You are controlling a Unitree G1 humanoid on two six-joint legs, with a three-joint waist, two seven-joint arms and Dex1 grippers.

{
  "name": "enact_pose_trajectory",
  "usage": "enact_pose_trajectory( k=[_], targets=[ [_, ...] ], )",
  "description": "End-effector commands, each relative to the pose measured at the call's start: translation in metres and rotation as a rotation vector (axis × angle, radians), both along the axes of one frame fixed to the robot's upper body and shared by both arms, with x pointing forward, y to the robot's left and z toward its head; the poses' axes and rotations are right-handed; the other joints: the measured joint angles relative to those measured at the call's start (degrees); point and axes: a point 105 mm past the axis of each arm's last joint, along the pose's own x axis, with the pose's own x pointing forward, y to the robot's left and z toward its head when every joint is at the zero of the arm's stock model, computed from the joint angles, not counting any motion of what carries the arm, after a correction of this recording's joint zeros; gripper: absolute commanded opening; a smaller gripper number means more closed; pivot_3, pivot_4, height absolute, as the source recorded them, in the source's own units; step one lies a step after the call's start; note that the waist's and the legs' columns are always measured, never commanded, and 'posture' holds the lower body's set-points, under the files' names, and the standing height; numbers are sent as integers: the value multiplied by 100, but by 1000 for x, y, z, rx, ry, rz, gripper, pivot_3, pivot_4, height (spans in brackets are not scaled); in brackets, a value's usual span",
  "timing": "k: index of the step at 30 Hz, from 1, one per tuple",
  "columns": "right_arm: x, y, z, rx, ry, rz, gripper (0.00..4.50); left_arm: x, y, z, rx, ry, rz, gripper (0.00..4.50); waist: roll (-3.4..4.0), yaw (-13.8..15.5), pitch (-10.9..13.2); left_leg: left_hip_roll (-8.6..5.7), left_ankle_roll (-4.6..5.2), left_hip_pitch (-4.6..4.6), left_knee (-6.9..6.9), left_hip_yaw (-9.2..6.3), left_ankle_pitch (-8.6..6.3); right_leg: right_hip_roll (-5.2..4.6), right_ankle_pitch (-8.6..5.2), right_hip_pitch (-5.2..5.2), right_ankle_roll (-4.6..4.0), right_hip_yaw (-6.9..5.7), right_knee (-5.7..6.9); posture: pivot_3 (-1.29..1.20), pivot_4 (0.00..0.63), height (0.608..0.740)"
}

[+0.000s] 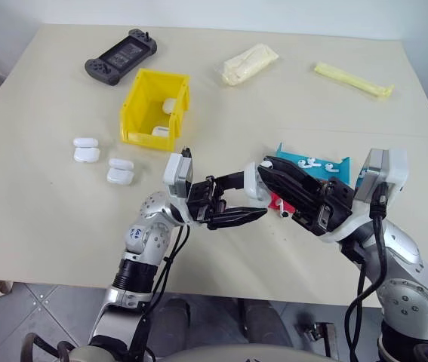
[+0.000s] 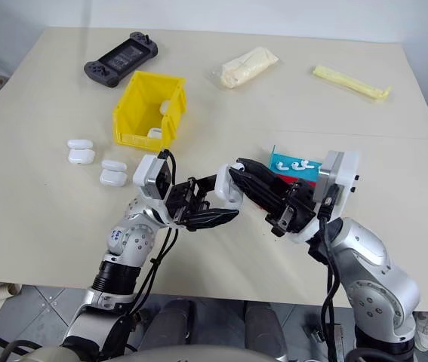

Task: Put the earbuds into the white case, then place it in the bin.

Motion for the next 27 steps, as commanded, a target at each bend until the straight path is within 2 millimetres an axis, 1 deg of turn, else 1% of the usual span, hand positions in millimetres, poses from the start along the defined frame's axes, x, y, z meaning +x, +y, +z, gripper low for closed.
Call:
enact_pose_trajectory(
  k=[1, 9, 17, 19, 22, 24, 25, 27],
  targets=[
    [1, 1, -1, -48, -47, -10, 475, -4, 0, 13, -33, -57, -19, 2791, 0, -1, 0, 0, 0, 0, -1, 0, 0, 0, 0, 0, 0, 0, 0, 0, 150, 740],
    [-1, 6, -14, -146, -73, 40, 475, 3, 0, 19, -52, -85, 4, 2791, 0, 5, 0, -2, 0, 0, 0, 4, 0, 0, 0, 0, 0, 0, -2, 0, 150, 740],
    [1, -3, -10, -175, -80, 75, 475, 8, -2, 21, -62, -106, 14, 2791, 0, 9, 0, -2, 0, 0, 1, 6, 0, -1, 0, 2, 0, -1, -3, 0, 150, 740],
    [2, -4, -8, -177, -76, 82, 1202, 8, -3, 20, -62, -113, 9, 2791, 0, 2, 0, -1, 0, 0, 0, 6, 0, -1, 0, 2, 0, -1, -4, 0, 150, 740],
    [3, -5, -4, -181, -75, 96, 2058, 8, -4, 19, -66, -118, 3, 2791, 0, 8, 0, 1, 0, 0, -2, 6, 0, 0, 0, 2, 0, -1, -5, 0, 150, 740],
    [4, -6, -1, -182, -79, 97, 2773, 8, -5, 19, -68, -121, 1, 2791, 0, 10, 0, -1, 0, 0, -1, 6, 0, -1, 0, 2, 0, -1, -4, 0, 150, 740],
    [4, -8, 1, -183, -85, 90, 3044, 9, -5, 19, -69, -122, 1, 2791, 0, 10, 0, 0, 0, 0, 0, 6, 0, -1, 0, 2, 0, -1, -5, 0, 150, 740],
    [5, -13, 4, -191, -93, 74, 3752, 10, -5, 17, -67, -124, 3, 2791, 0, 11, 0, 0, 0, 0, 1, 5, 0, -1, 0, 2, 0, -1, -4, 0, 150, 740]
  ],
)
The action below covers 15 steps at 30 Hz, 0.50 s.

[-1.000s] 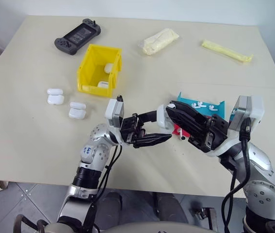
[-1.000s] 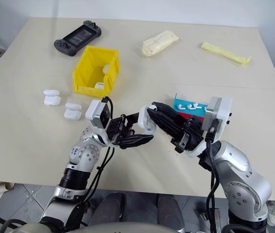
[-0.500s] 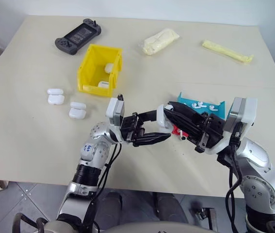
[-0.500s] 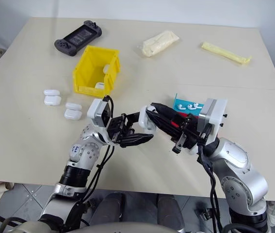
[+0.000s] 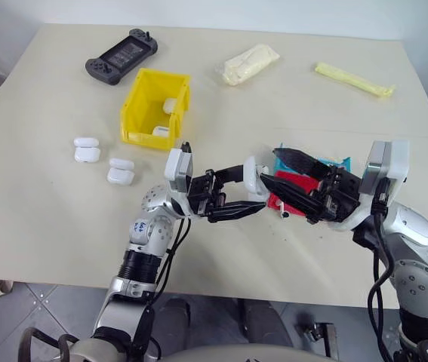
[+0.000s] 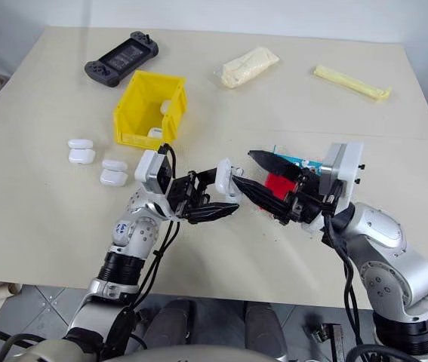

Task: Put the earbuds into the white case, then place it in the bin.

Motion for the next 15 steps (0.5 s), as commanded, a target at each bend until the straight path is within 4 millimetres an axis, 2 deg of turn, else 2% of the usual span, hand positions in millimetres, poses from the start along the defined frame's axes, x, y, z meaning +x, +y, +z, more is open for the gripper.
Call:
enact_pose_trajectory(
  k=[1, 2, 5, 9, 12, 15],
  targets=[
    [-5, -3, 4, -26, -10, 22, 4083, -3, -5, 16, -44, -74, -19, 2791, 0, 3, 0, 0, 0, 0, 0, 0, 0, 0, 0, 0, 0, -1, 0, 0, 150, 740],
    [-5, -10, 5, -49, -22, -4, 4371, -2, -3, 12, -28, -78, -14, 2791, 0, 4, 0, 0, 0, 0, 0, 0, 0, 0, 0, 0, 0, 0, 0, 0, 150, 740],
    [-6, -35, 5, -129, -30, -84, 4466, 0, 6, -1, 36, -108, 11, 2791, 0, 28, 0, -4, 1, 0, 0, 5, 0, -4, 0, 5, 0, -2, -6, 0, 150, 740],
    [-11, -83, -20, -324, 33, -215, 4466, 2, 18, -14, 104, -186, 33, 2791, -1, 85, 1, -8, 2, -2, -12, 24, -1, -2, 0, 8, 0, -5, -22, 0, 150, 740],
    [-16, -126, -40, -477, 53, -323, 4466, 1, 23, -15, 106, -228, 26, 2791, -1, 136, 1, -6, 2, -1, -15, 35, -1, 0, 0, 10, 0, -6, -27, 0, 150, 740],
    [-15, -156, -48, -573, 49, -393, 4466, -2, 21, -14, 90, -256, 2, 2791, -1, 130, 1, -8, 5, 1, -12, 41, 0, 0, 1, 14, 2, -3, -28, 0, 150, 740]
  ],
)
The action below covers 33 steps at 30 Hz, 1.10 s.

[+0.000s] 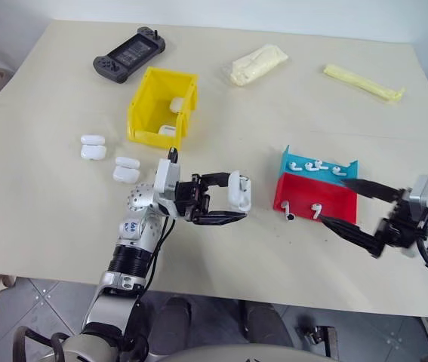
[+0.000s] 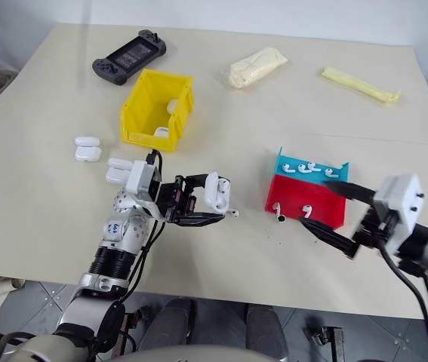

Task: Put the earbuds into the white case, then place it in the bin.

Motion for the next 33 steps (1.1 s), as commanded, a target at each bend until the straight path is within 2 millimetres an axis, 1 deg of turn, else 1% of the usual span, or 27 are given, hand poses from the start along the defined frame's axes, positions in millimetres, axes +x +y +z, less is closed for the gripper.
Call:
enact_pose_trajectory(
  k=[1, 3, 4, 5, 6, 8, 9, 10, 13, 15, 20, 23, 25, 27, 29, 33],
  targets=[
    [2, -32, 6, -151, -63, -53, 4466, -6, -4, 6, -27, -70, -44, 2791, 0, -23, 0, 1, 1, 2, 0, 2, 0, 1, 0, 0, 0, 2, 1, 0, 150, 740],
    [5, -45, 4, -202, -45, -69, 4466, -11, -7, 5, -31, -100, -73, 2791, 0, -36, 0, 2, 2, 8, -1, 7, 1, 2, 0, 1, 0, 5, 4, 0, 150, 740],
    [7, -49, 4, -210, -2, -61, 4466, -13, -10, 6, -43, -102, -83, 2791, 1, -44, 0, 5, 3, 9, -1, 6, 2, 5, 0, 1, 0, 5, 5, 0, 150, 740],
    [5, -52, -1, -219, 109, -50, 4466, -15, -12, 6, -48, -105, -93, 2791, 5, -53, -1, 6, 3, 9, -1, 6, 2, 7, 0, 1, 0, 5, 6, 0, 150, 740],
    [3, -54, -3, -241, 184, -37, 4466, -16, -15, 6, -52, -105, -99, 2791, 13, -53, -1, 5, 3, 9, 1, 7, 2, 5, 0, 0, 0, 6, 10, 0, 150, 740],
    [10, -58, 0, -320, 226, -40, 4466, -15, -19, 6, -63, -91, -94, 2791, 11, -71, 0, 7, 3, 9, 6, 9, 2, 7, 0, -1, 0, 9, 13, 0, 150, 740],
    [15, -58, 3, -345, 219, -39, 4466, -14, -19, 6, -65, -86, -92, 2791, 10, -95, 0, 11, 4, 9, 8, 8, 2, 13, 1, 0, -2, 9, 14, 0, 150, 740],
    [22, -55, 11, -349, 175, -32, 4466, -14, -20, 5, -65, -80, -88, 2791, 9, -114, 1, 12, 4, 9, 12, 8, 2, 13, 2, 0, -3, 8, 16, 0, 150, 740],
    [49, -43, 34, -363, 130, -25, 4466, -12, -21, 5, -73, -59, -68, 2791, 14, -155, 1, 12, 3, 10, 26, 8, 2, 9, 2, 0, -3, 9, 26, 0, 150, 740],
    [64, -35, 43, -397, 131, 4, 4466, -10, -21, 6, -76, -51, -54, 2791, 25, -188, 8, 15, 3, 7, 35, 8, 2, 11, 2, -5, -4, 10, 30, 0, 150, 740],
    [103, -30, 50, -507, 174, -52, 4466, -9, -20, 4, -65, -55, -35, 2791, 31, -142, 11, 17, 1, 1, 35, -3, 2, 5, 3, -15, -5, 11, 29, 0, 150, 740],
    [129, -20, 53, -542, 192, -65, 4466, -10, -17, 4, -71, -53, -4, 2791, 30, -146, 11, 11, 0, -9, 33, -15, 2, -7, 3, -24, -5, 10, 23, 0, 150, 740],
    [141, -14, 51, -562, 224, -67, 4466, -11, -17, 2, -73, -49, 10, 2791, 30, -153, 11, 6, 0, -10, 30, -15, 2, -19, 4, -33, -4, 10, 26, 0, 150, 740],
    [148, -9, 47, -584, 276, -52, 4466, -12, -17, 2, -75, -46, 21, 2791, 31, -149, 11, 2, 0, -16, 31, -12, 3, -27, 4, -52, -4, 9, 31, 0, 150, 740],
    [155, -4, 40, -638, 293, -12, 4466, -12, -15, 2, -81, -42, 39, 2791, 30, -140, 11, 1, -2, -29, 37, -15, 4, -31, 4, -71, -4, 1, 35, 0, 150, 740],
    [167, -4, 27, -778, 331, 19, 4466, -14, -13, 0, -83, -39, 70, 2791, 30, -162, 11, -20, -2, -36, 39, 18, 5, -65, 4, -109, -4, -18, 64, 0, 150, 740]
  ],
)
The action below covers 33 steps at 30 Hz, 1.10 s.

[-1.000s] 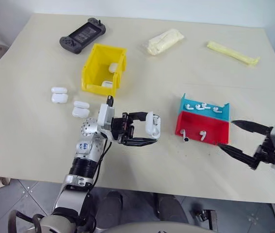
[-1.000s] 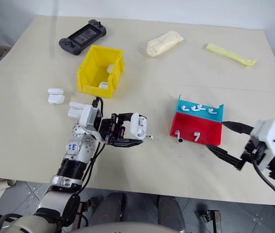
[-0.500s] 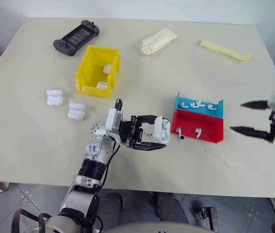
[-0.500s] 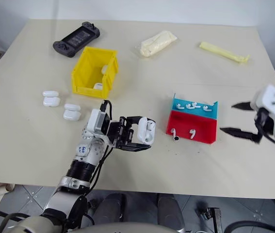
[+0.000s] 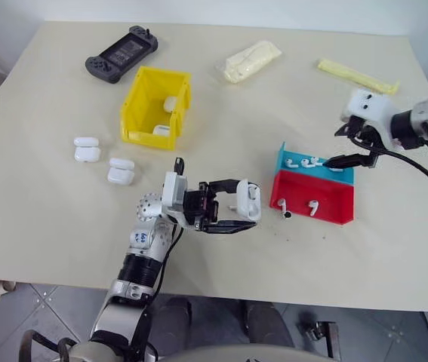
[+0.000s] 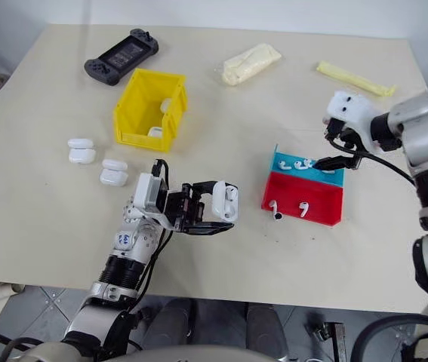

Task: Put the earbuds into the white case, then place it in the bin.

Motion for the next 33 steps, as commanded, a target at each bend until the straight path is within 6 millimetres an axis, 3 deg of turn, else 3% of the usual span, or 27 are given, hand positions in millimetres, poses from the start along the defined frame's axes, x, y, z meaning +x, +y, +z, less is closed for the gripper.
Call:
enact_pose_trajectory(
  k=[1, 8, 16, 31, 33],
  targets=[
    [7, -10, 0, -102, 4, 8, 4466, -3, 1, 8, -17, -43, 26, 2791, 0, 4, 0, -7, 3, 0, 1, 3, 2, -9, 0, -3, 0, -2, 2, 0, 150, 740],
    [12, -13, -7, -151, 53, 14, 4466, -1, 5, 10, -28, -45, 75, 2791, 0, -31, 0, -15, 7, -1, 12, 9, 3, -20, 4, -5, 7, -5, 8, 0, 150, 740],
    [13, -11, -15, -171, 86, 32, 1817, -1, 5, 11, -32, -48, 88, 2791, 0, -137, 0, -16, 7, -1, 20, 8, 3, -20, 4, 0, 8, -7, 17, 0, 150, 740],
    [15, -11, -18, -150, 79, 17, 1817, 0, 3, 13, -38, -53, 86, 2791, 1, -147, 0, -16, 7, 0, 26, 7, 3, -20, 4, 0, 8, -8, 21, 0, 150, 740],
    [16, -12, -19, -155, 76, 11, 1470, 1, 2, 14, -39, -54, 86, 2791, 1, -147, 0, -16, 7, 0, 27, 7, 3, -20, 4, 0, 8, -8, 22, 0, 150, 740]
  ],
)
